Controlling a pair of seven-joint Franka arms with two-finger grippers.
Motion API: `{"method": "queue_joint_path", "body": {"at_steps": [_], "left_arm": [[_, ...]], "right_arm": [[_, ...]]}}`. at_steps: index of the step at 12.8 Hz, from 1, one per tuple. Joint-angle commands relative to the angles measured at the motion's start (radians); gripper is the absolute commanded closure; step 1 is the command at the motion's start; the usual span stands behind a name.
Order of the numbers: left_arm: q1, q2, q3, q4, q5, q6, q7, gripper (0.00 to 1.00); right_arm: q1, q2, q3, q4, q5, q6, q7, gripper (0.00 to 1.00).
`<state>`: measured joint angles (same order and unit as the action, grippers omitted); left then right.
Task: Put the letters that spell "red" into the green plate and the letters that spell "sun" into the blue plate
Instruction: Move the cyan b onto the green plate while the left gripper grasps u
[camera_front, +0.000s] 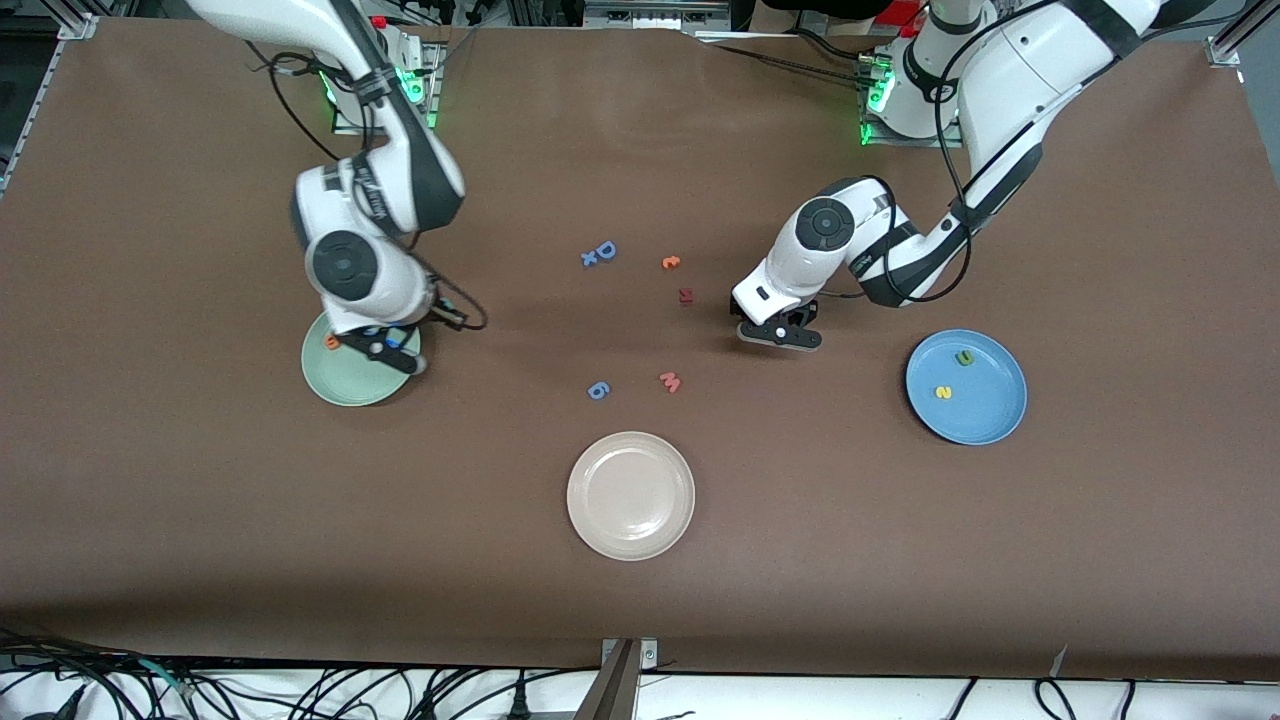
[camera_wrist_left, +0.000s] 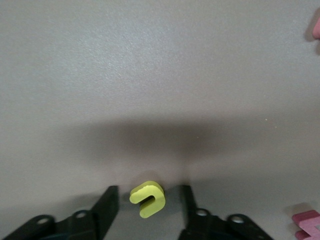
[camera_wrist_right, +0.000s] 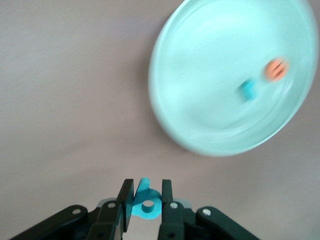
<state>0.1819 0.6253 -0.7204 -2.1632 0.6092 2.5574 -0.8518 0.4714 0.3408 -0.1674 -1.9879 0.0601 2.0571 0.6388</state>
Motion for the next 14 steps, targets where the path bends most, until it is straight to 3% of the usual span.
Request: {"method": "queue_joint_path", "body": {"at_steps": [1, 2, 5, 8, 10, 12, 14], "left_arm": [[-0.005, -0.004, -0.008, 0.002, 0.043, -0.014, -0.082, 0.94], [-0.009, -0.006, -0.008, 0.002, 0.043, -0.014, -0.082, 1.00], [-0.005, -0.036, -0.014, 0.016, 0.043, -0.080, -0.070, 1.00], [0.039, -0.076, -0.063, 0.037, 0.031, -0.201, -0.024, 1.00], [0.114, -0.076, -0.117, 0.058, 0.020, -0.271, 0.060, 1.00], [0.215, -0.076, -0.175, 0.066, -0.037, -0.321, 0.191, 1.00], [0.293, -0.076, -0.192, 0.107, -0.100, -0.402, 0.391, 1.00]], "right_arm": [[0.001, -0.013, -0.101, -0.075, 0.007, 0.024, -0.210, 0.87], [0.001, -0.009, -0.118, -0.109, 0.021, 0.066, -0.253, 0.87], [-0.007, 0.036, -0.130, -0.186, 0.093, 0.225, -0.336, 0.87], [-0.008, 0.063, -0.130, -0.181, 0.130, 0.241, -0.384, 0.78], [-0.022, 0.063, -0.130, -0.178, 0.130, 0.241, -0.398, 0.26], [-0.022, 0.032, -0.132, -0.158, 0.130, 0.226, -0.401, 0.01], [-0.022, -0.012, -0.161, -0.083, 0.130, 0.117, -0.407, 0.01]]}}
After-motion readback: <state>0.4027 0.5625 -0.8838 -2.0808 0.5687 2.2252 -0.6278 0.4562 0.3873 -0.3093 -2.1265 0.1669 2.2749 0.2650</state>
